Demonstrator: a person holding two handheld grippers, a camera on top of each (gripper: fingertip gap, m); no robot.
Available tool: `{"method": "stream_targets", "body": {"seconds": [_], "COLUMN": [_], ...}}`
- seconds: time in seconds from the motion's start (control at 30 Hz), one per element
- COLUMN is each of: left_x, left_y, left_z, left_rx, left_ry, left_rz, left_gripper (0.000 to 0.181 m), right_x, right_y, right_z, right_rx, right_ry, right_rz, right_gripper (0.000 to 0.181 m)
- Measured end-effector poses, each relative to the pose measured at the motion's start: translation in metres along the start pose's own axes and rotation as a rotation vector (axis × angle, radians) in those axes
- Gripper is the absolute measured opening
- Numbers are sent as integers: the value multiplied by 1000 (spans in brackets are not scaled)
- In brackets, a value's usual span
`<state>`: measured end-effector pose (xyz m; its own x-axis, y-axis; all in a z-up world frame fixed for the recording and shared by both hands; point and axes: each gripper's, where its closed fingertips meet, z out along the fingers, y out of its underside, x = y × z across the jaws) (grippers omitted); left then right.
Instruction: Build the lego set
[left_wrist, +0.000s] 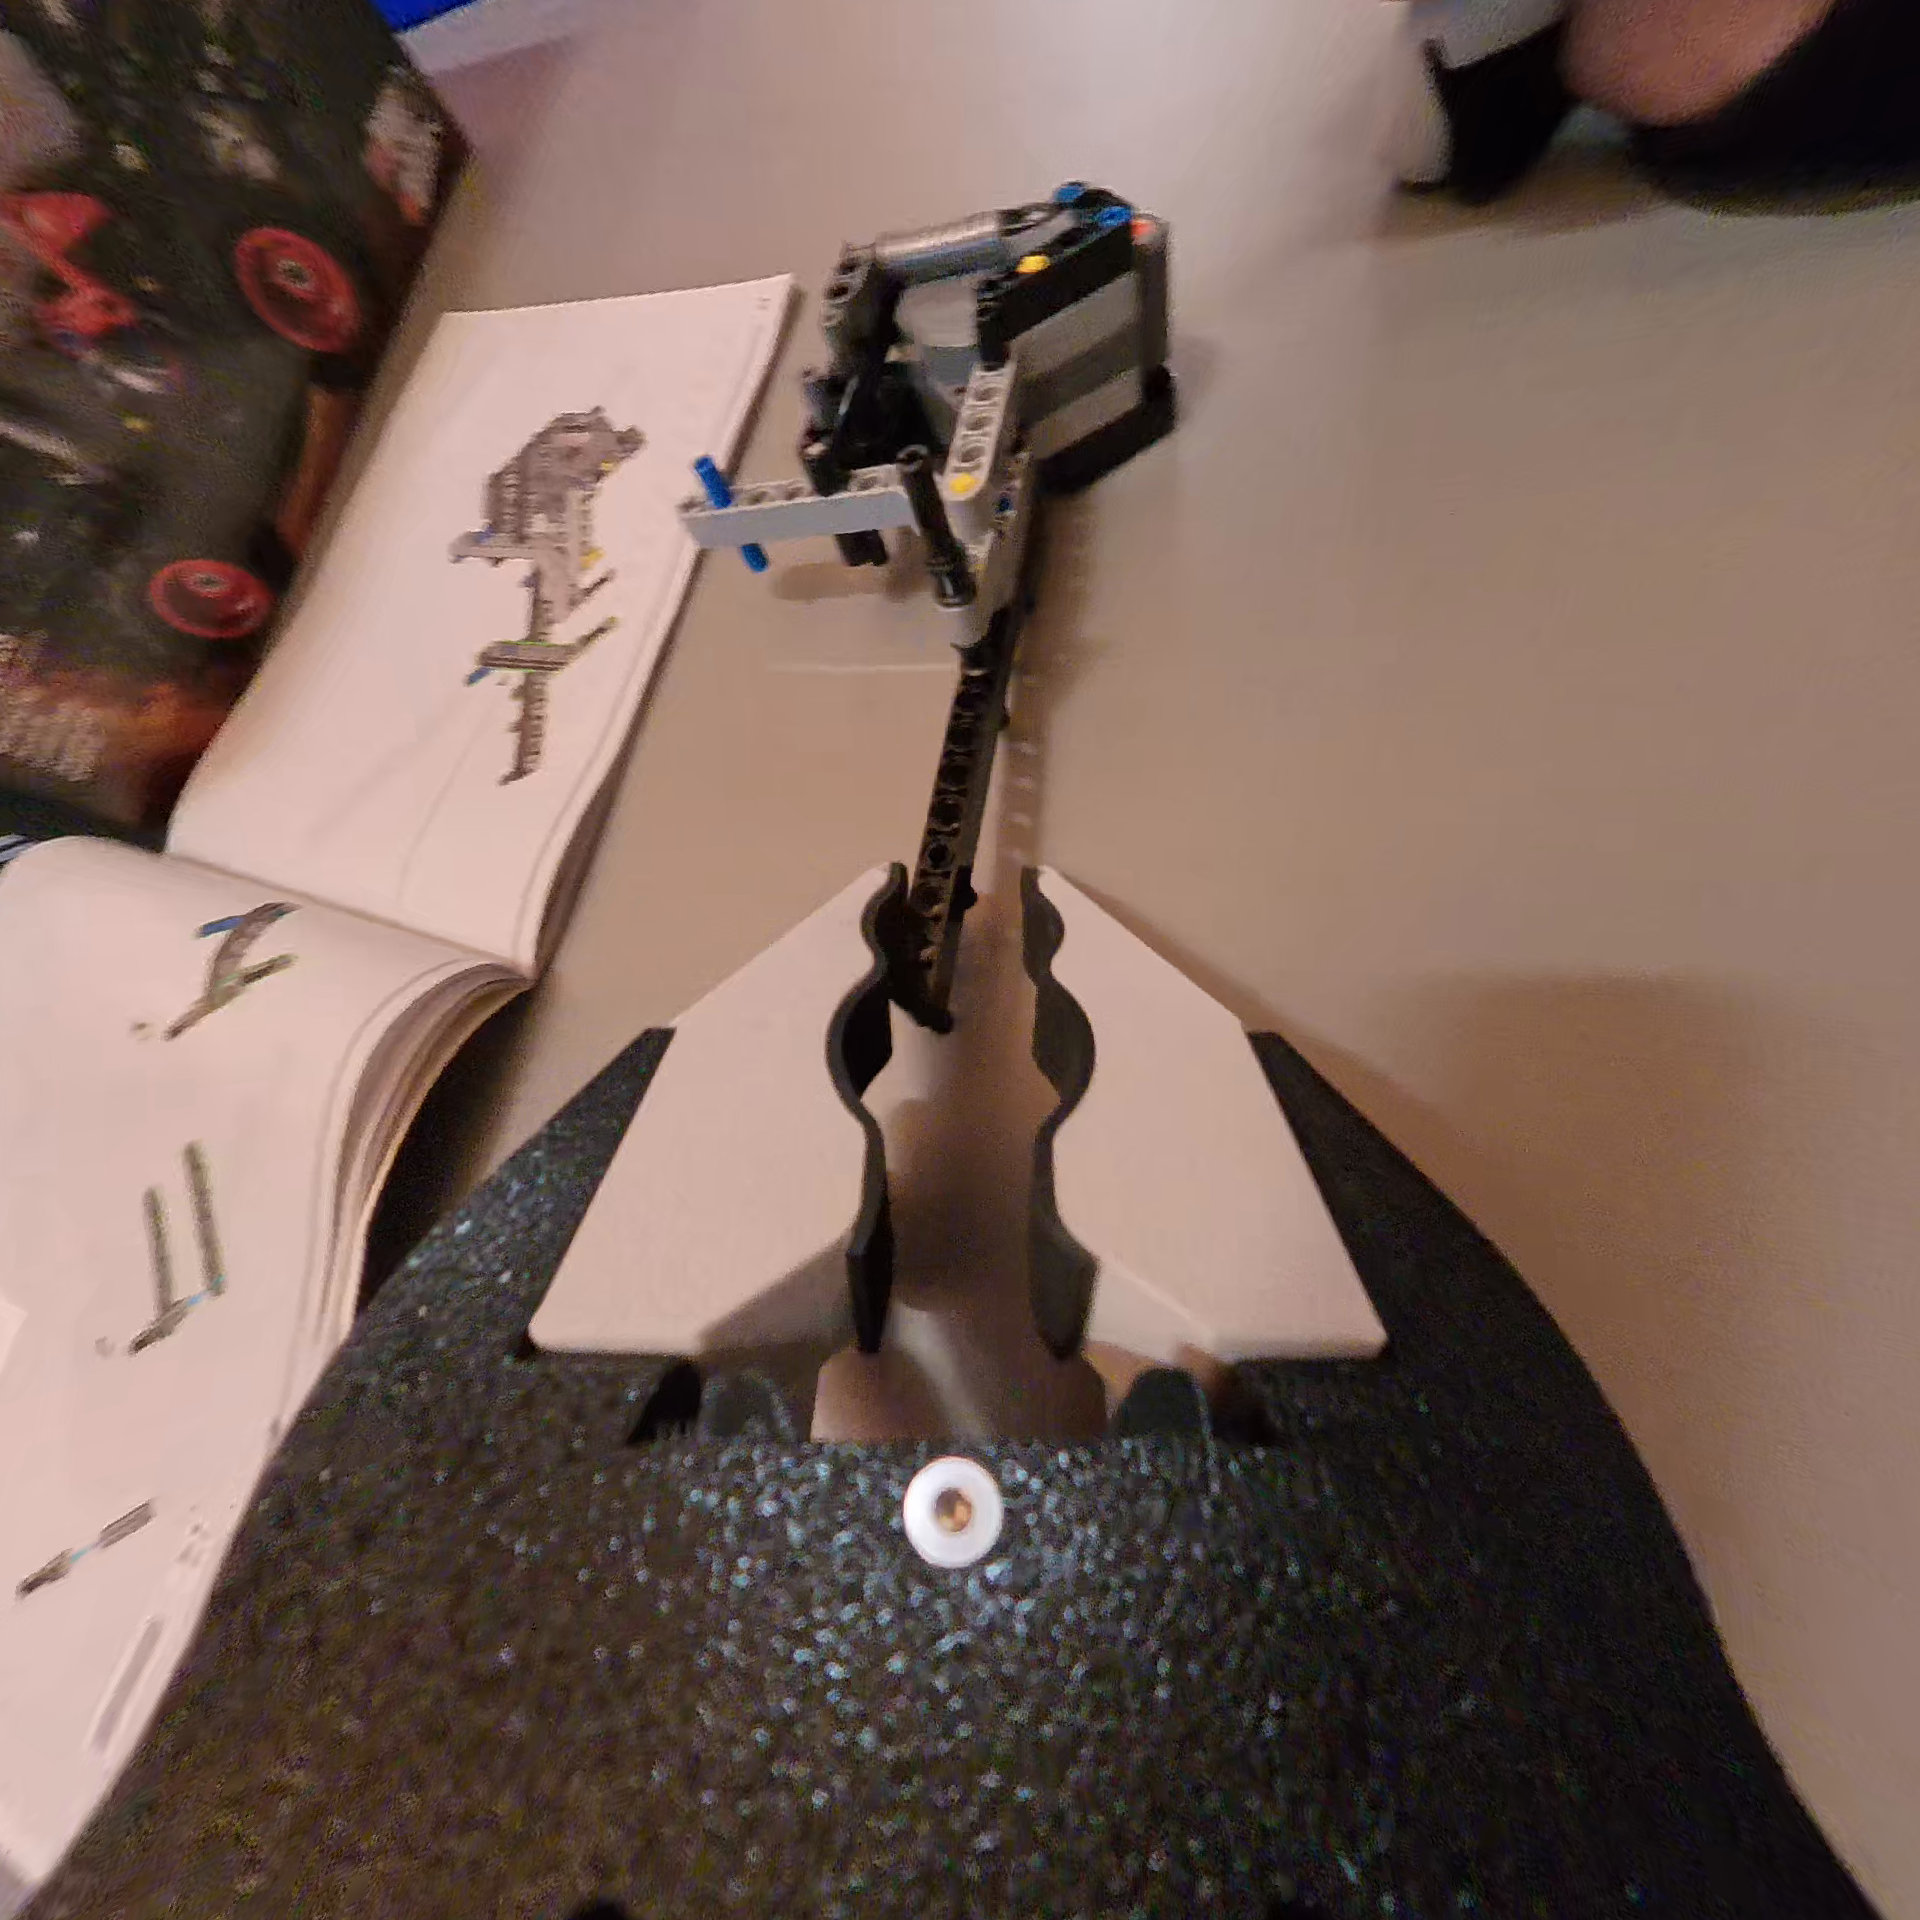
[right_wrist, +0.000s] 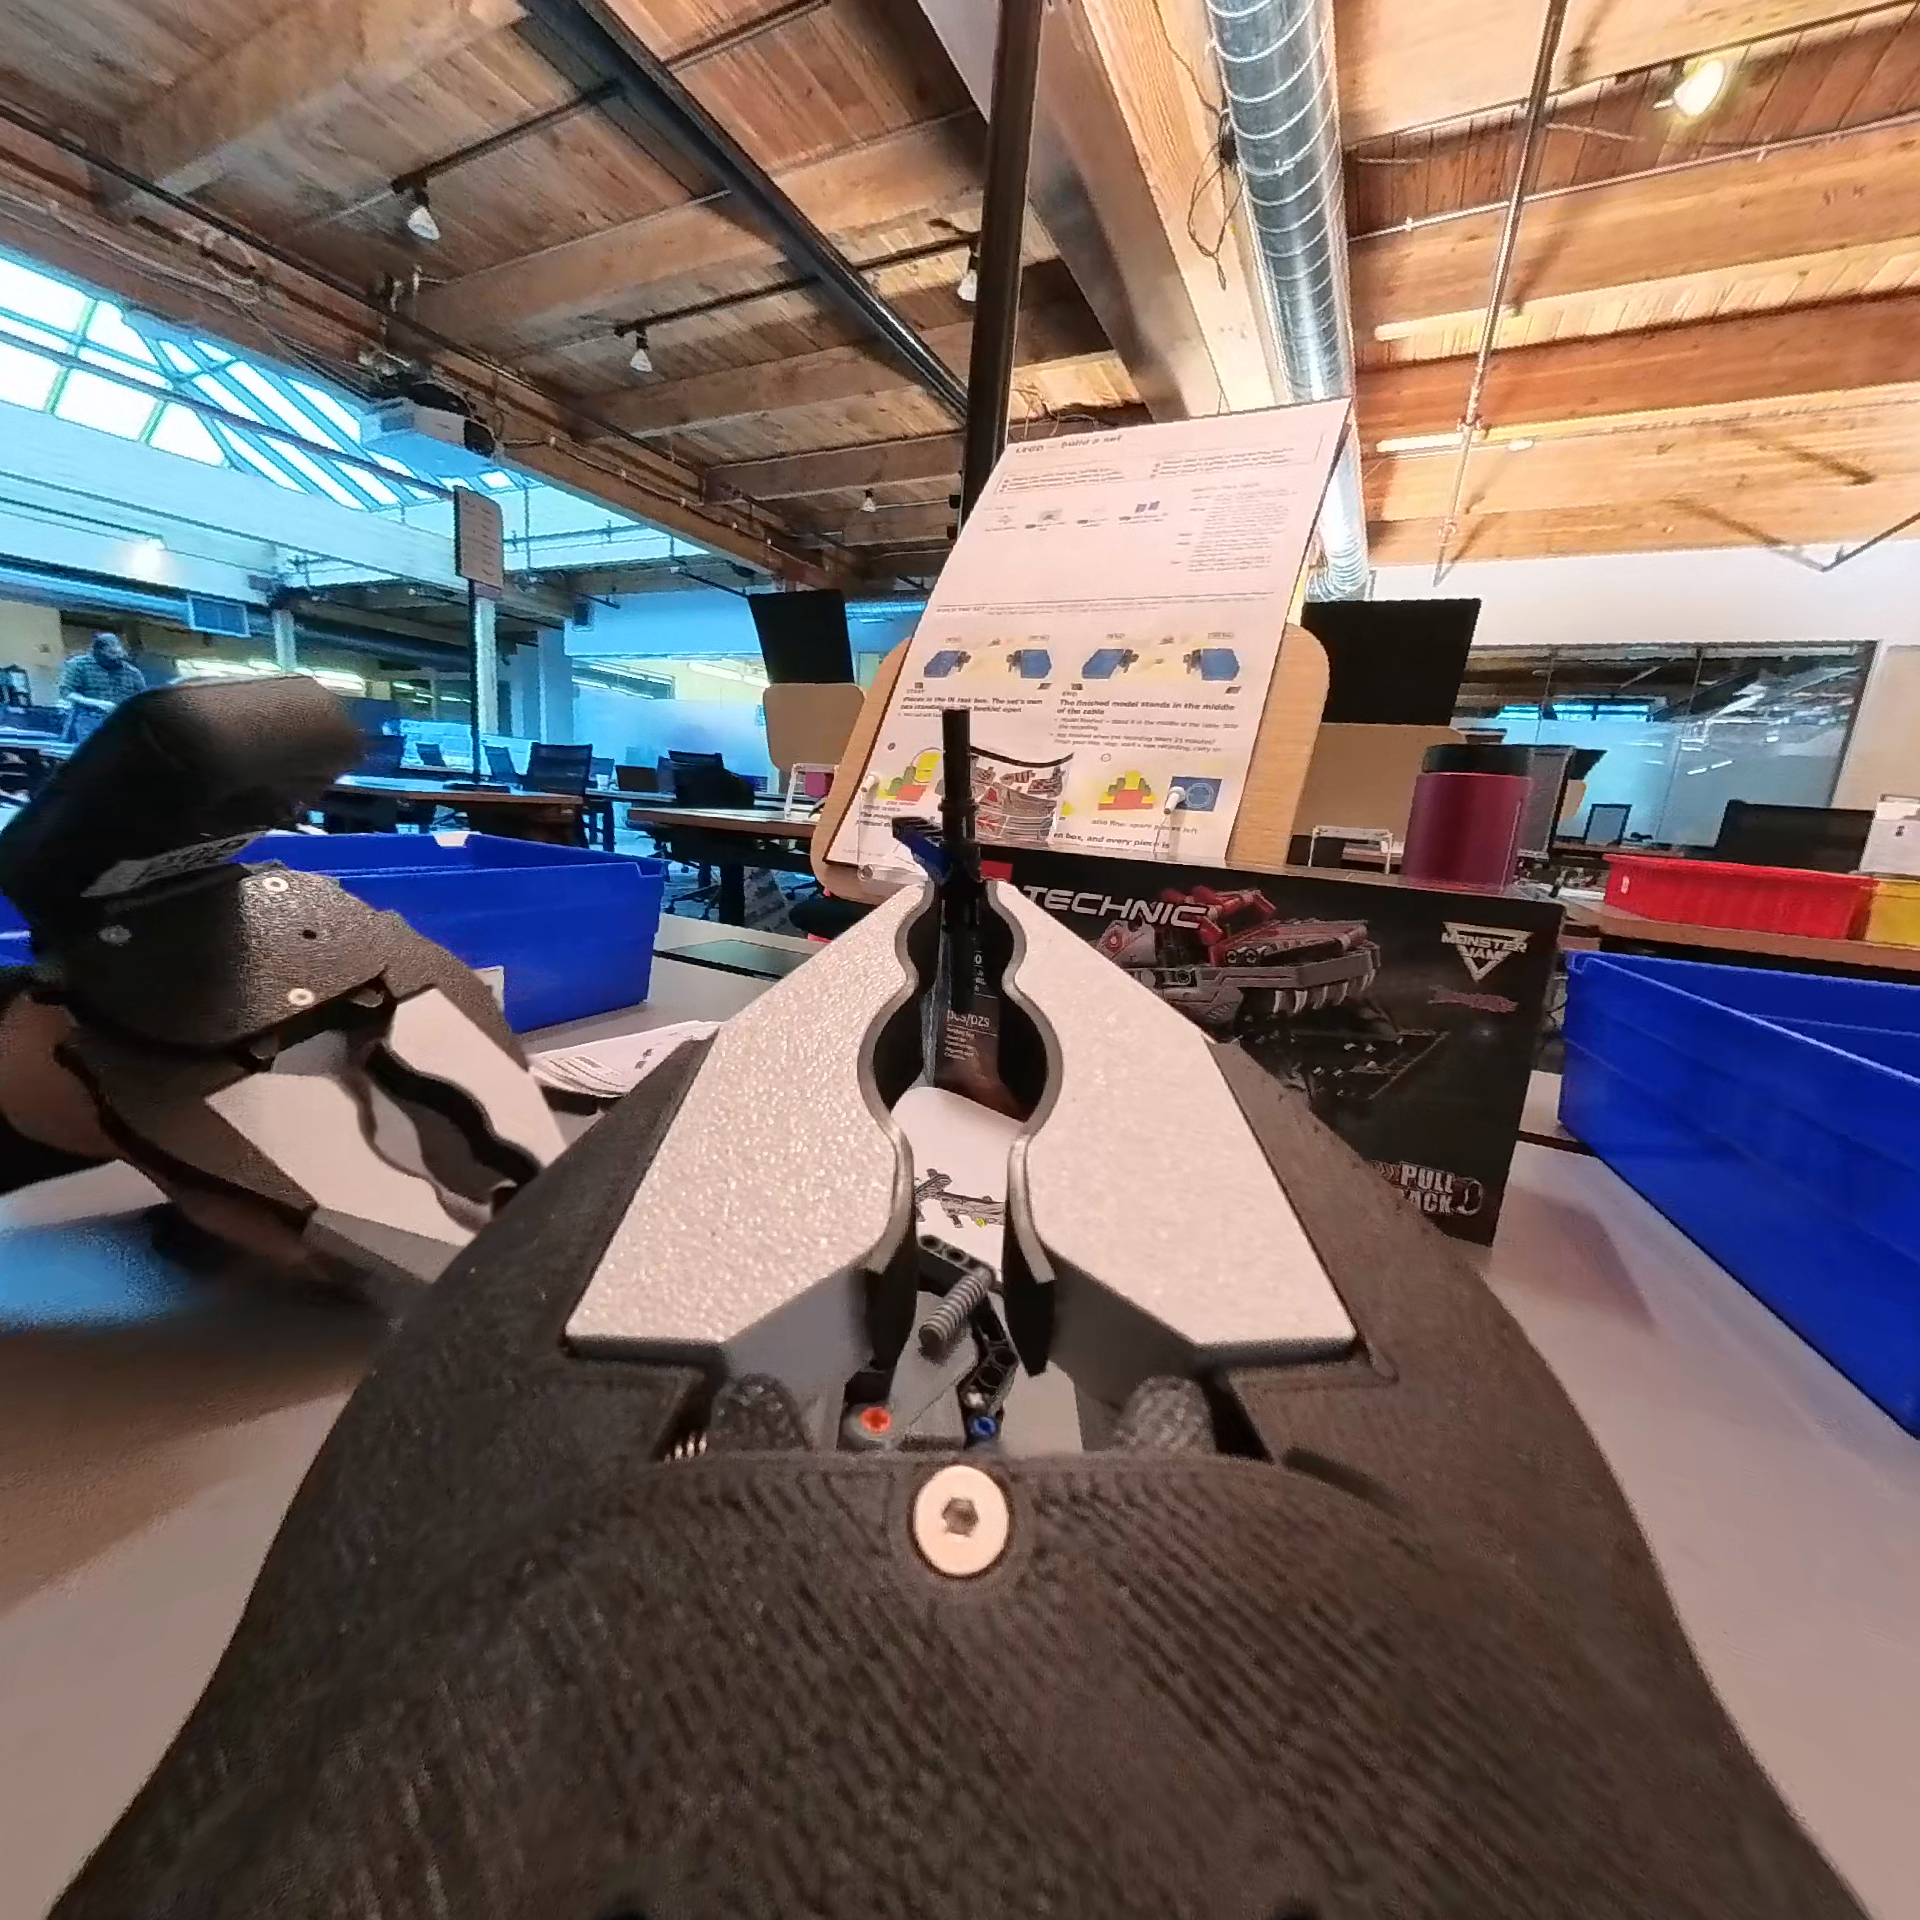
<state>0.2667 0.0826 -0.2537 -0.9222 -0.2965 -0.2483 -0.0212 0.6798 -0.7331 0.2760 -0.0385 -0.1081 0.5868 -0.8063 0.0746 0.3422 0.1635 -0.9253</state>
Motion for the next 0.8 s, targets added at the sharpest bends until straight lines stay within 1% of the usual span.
{"method": "stream_targets", "body": {"seconds": [0.17, 0.23, 0.33, 0.43, 0.57, 0.67, 0.8], "left_x": [21, 32, 31, 26, 25, 0, -28], "left_y": [-4, -6, -8, -18, -43, -52, -48], "left_z": [-4, -7, -8, -18, -36, -38, -35], "left_rx": [26, 38, 54, 142, 323, 391, 396], "left_ry": [133, 196, 190, 200, 248, 117, -64], "left_rz": [2, 12, 1, -43, -111, -182, -214], "left_gripper": [8, 10, 15, 20, 29, 25, 20], "right_x": [-2, -3, -4, -5, -8, -11, -14], "right_y": [0, 0, 1, 1, 2, 3, 3], "right_z": [0, 0, 0, 0, 1, 1, 2], "right_rx": [-3, -5, -8, -10, -17, -20, -23], "right_ry": [-7, -11, -14, -17, -30, -41, -53], "right_rz": [-13, -16, -21, -25, -40, -48, -61], "right_gripper": [5, 5, 5, 5, 5, 5, 4]}}
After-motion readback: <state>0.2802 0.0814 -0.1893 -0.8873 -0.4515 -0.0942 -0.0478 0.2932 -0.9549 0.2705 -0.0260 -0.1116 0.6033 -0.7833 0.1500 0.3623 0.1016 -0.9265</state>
